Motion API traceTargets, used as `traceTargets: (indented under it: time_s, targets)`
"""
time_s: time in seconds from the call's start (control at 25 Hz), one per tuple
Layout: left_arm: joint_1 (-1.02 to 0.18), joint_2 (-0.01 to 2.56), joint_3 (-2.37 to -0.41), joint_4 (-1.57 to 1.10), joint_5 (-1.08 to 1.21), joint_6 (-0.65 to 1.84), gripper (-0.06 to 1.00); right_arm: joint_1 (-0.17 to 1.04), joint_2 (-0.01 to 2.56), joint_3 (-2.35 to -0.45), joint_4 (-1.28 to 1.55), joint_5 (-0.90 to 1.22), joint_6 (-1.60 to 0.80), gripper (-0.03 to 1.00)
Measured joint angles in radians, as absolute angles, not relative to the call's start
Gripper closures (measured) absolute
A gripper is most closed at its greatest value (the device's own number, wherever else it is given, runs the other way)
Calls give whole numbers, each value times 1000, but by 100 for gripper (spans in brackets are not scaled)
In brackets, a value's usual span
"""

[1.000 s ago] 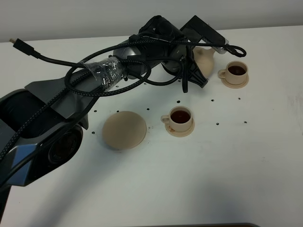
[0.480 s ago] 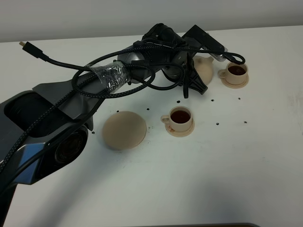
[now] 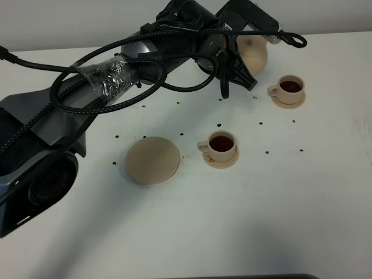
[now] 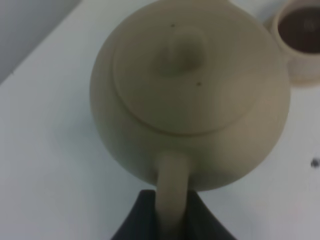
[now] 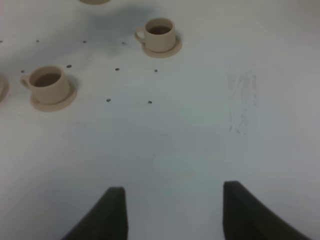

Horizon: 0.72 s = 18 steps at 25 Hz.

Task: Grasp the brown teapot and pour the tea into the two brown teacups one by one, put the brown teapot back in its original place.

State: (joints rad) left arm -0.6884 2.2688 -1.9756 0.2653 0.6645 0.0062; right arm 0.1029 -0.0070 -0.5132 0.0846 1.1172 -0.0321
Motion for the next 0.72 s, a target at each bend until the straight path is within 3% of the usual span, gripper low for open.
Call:
traceTargets:
  time_s: [0.72]
  targets:
    - [-595,1813,-1217,221,357,-19,82,103,-7,-513,85,1117,-32,55]
